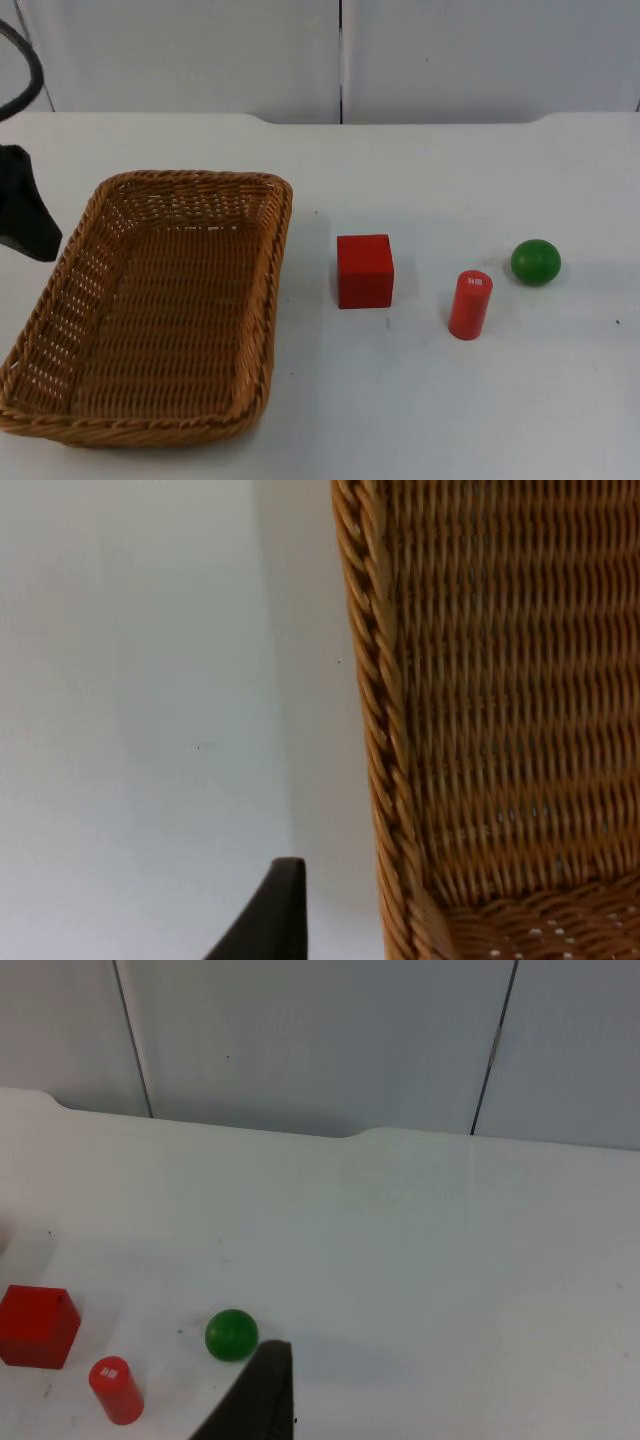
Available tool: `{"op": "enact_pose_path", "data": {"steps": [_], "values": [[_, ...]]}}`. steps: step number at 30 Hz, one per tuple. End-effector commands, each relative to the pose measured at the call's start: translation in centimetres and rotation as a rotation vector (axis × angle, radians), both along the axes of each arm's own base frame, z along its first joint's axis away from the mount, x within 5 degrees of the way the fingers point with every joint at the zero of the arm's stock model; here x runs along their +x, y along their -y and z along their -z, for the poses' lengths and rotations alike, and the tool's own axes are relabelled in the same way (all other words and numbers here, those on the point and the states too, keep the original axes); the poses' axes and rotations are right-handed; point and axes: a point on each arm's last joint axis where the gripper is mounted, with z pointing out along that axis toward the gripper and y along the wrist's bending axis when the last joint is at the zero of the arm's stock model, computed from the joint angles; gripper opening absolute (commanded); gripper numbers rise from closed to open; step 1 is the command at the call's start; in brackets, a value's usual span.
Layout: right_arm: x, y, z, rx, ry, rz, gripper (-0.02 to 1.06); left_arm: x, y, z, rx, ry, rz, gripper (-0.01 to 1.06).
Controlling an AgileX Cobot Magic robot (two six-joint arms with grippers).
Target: Pick up the basket with the left hand and place the object to the left of the red cylinder into the basket with the right hand.
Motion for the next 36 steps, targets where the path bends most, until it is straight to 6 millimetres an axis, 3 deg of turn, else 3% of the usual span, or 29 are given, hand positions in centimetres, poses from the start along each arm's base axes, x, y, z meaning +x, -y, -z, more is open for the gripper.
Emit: {"op": "enact_pose_path", "data": {"steps": [1,10,20,36], "values": [[0.0,0.0,-0.2,-0.006,0.016,0.0,1.05,0.5,0.1,0.2,-0.011,0.011,-0.005,1.05],[0.0,0.0,-0.3,-0.006,0.018,0.0,1.05,3.2,0.1,1.8,-0.01,-0.052,0.007,1.05],[0.0,0.0,-0.2,-0.006,0.015,0.0,1.05,6.5,0.0,5.0,0.013,-0.114,0.031,1.05],[0.6,0.0,-0.9,-0.008,-0.005,0.0,1.05,6.9,0.1,4.9,0.01,-0.079,0.025,1.05]]}}
